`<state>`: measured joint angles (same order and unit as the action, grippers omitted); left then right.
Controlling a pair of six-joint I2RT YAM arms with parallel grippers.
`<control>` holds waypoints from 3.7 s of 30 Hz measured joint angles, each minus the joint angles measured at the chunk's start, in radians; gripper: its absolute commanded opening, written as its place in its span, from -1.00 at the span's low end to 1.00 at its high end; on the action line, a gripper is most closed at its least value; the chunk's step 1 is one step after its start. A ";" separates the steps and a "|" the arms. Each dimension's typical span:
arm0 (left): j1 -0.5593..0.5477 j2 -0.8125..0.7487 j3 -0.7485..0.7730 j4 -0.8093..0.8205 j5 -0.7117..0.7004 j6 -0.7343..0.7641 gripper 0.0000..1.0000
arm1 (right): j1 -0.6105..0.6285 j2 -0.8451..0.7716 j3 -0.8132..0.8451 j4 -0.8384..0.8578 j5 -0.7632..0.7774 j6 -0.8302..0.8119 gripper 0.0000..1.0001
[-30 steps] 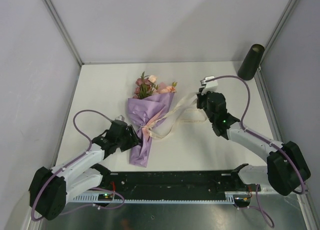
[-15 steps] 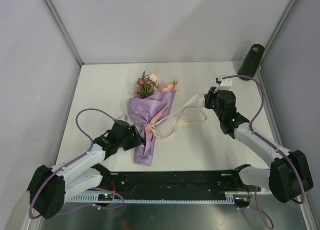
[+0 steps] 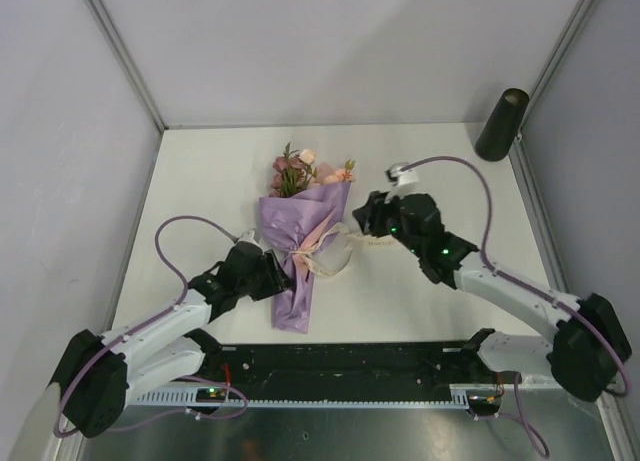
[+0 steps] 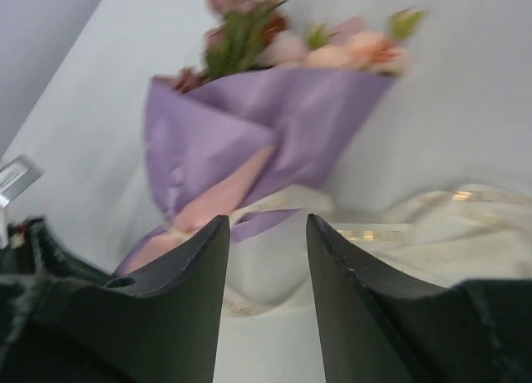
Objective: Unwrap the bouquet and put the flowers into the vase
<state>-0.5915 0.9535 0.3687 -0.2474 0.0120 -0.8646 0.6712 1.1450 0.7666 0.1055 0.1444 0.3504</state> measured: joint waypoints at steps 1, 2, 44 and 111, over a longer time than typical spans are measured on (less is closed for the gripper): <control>-0.003 -0.001 0.000 0.000 0.000 0.000 0.15 | 0.030 0.031 0.005 0.024 -0.019 0.000 -0.09; -0.006 -0.001 0.000 0.000 0.000 0.000 0.21 | 0.060 0.066 0.010 0.050 -0.038 0.000 -0.11; -0.009 -0.046 0.061 -0.131 -0.114 -0.026 0.46 | 0.301 0.425 0.050 0.171 -0.361 0.238 -0.39; -0.011 0.016 -0.013 0.058 -0.057 0.008 0.30 | 0.248 0.616 0.222 0.109 -0.246 -0.268 -0.99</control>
<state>-0.6022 0.9699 0.3561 -0.1894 -0.0448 -0.8562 0.9195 1.7611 0.9886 0.2150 -0.1020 0.0822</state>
